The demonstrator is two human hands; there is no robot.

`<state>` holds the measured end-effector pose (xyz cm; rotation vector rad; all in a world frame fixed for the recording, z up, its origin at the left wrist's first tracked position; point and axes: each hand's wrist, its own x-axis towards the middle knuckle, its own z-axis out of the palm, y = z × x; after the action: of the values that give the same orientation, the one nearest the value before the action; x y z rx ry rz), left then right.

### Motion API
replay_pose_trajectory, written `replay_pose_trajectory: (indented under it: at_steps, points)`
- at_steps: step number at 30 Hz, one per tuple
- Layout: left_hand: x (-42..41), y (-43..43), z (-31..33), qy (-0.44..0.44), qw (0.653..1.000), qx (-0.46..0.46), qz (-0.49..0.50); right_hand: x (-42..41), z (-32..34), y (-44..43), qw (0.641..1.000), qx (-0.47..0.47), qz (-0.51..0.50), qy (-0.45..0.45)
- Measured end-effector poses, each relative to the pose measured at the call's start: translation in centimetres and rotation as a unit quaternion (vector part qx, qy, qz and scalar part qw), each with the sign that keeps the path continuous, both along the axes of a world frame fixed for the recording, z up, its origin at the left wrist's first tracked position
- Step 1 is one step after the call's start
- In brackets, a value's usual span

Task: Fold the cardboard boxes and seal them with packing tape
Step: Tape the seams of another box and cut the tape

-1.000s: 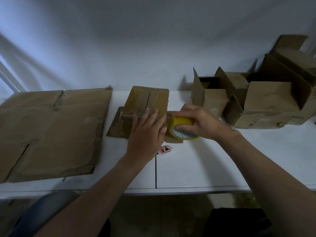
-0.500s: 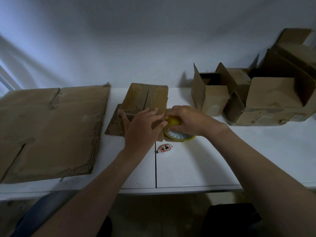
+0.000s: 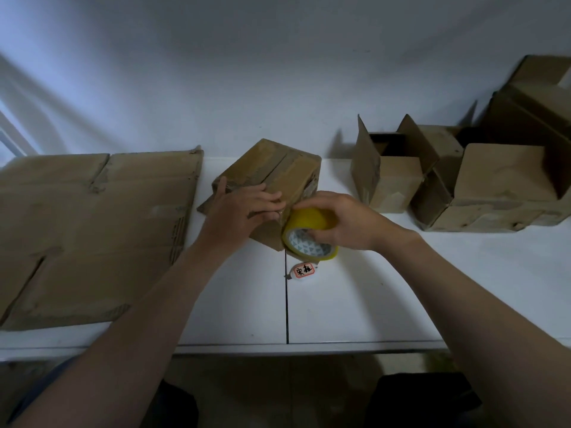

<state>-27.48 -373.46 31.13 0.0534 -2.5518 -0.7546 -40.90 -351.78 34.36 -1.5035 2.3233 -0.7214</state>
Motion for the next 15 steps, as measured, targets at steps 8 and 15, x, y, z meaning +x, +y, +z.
replay_pose_trajectory:
  at_steps: [8,15]
  points:
    - [-0.6,-2.4,0.6,0.040,0.999,0.025,0.004,1.1,-0.6,-1.0,0.999,-0.047,-0.009,0.002]
    - [-0.8,-3.4,0.2,0.043,0.990,-0.011,0.134,2.7,-1.3,-3.0,0.997,-0.056,-0.013,0.052]
